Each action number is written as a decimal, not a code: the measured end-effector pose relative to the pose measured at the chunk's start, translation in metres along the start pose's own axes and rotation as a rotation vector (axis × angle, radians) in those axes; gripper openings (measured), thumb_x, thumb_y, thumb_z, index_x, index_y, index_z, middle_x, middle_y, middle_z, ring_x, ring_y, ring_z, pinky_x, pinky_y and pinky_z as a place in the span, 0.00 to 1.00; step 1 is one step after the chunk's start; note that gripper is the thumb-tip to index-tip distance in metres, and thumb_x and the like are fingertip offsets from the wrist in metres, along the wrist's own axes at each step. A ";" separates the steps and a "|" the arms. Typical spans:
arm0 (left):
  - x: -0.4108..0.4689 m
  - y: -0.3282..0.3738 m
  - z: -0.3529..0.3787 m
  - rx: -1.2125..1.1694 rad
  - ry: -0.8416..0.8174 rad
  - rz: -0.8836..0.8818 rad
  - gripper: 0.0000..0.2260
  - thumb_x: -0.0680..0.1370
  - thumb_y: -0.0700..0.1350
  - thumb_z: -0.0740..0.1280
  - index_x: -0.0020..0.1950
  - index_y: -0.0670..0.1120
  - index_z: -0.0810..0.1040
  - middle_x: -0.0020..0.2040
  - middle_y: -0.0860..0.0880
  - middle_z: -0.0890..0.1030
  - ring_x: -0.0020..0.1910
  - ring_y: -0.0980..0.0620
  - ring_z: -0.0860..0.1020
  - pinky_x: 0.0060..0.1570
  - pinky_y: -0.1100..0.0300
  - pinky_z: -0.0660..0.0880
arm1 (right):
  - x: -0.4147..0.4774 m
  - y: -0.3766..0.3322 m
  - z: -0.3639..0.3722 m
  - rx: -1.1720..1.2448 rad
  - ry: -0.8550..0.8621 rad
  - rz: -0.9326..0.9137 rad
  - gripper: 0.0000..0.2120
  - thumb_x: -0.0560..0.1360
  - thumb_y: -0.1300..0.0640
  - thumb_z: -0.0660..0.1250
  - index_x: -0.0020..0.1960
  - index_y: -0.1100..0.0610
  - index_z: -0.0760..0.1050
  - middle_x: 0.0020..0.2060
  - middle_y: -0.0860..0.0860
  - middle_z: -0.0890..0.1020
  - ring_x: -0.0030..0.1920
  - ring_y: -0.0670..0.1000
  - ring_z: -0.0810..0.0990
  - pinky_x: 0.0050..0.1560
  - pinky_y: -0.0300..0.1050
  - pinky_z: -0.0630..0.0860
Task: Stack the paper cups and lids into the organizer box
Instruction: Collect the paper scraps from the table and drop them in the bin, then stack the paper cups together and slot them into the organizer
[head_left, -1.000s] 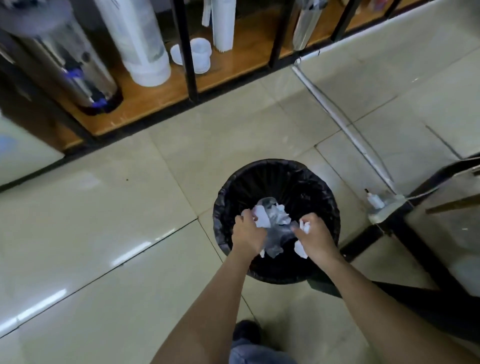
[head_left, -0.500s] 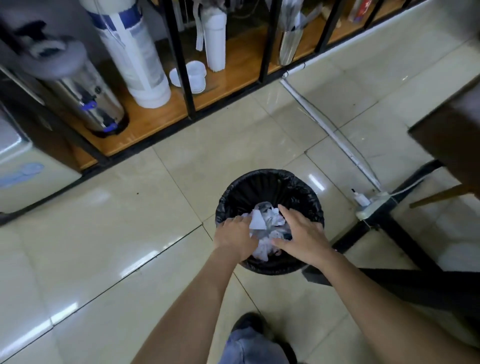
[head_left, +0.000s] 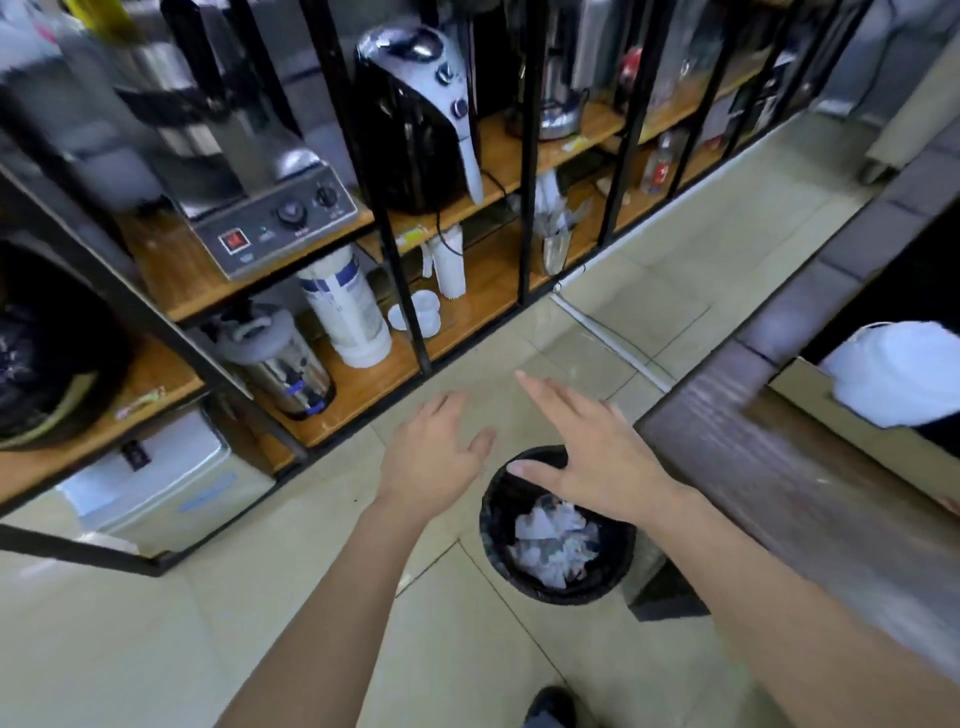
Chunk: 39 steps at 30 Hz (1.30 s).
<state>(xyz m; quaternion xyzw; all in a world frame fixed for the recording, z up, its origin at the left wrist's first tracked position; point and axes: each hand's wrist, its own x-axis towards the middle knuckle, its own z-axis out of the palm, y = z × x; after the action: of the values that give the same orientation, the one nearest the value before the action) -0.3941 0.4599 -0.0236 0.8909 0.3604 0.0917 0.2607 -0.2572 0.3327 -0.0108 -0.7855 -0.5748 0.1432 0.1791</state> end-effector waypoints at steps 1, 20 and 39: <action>0.002 0.012 -0.014 0.000 0.014 0.031 0.25 0.76 0.54 0.62 0.71 0.48 0.65 0.70 0.49 0.70 0.68 0.49 0.66 0.65 0.55 0.63 | -0.001 -0.004 -0.018 -0.005 0.045 -0.012 0.41 0.71 0.34 0.59 0.74 0.41 0.39 0.75 0.51 0.60 0.72 0.53 0.61 0.69 0.52 0.57; 0.009 0.325 -0.018 -0.334 -0.085 0.710 0.23 0.76 0.55 0.63 0.70 0.52 0.68 0.65 0.59 0.70 0.66 0.61 0.66 0.63 0.63 0.62 | -0.197 0.089 -0.242 -0.166 0.647 0.385 0.40 0.70 0.32 0.60 0.75 0.44 0.49 0.73 0.48 0.64 0.71 0.51 0.63 0.68 0.47 0.57; -0.034 0.577 0.192 -0.380 -0.348 0.800 0.22 0.74 0.54 0.65 0.68 0.52 0.70 0.65 0.55 0.74 0.64 0.58 0.69 0.65 0.58 0.65 | -0.414 0.313 -0.283 -0.075 0.795 0.754 0.40 0.69 0.35 0.64 0.75 0.43 0.49 0.70 0.46 0.67 0.67 0.49 0.68 0.63 0.47 0.63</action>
<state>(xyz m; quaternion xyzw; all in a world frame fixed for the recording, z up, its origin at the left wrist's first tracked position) -0.0088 0.0114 0.1207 0.8986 -0.0830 0.0987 0.4195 0.0080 -0.1816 0.1111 -0.9365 -0.1460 -0.1310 0.2907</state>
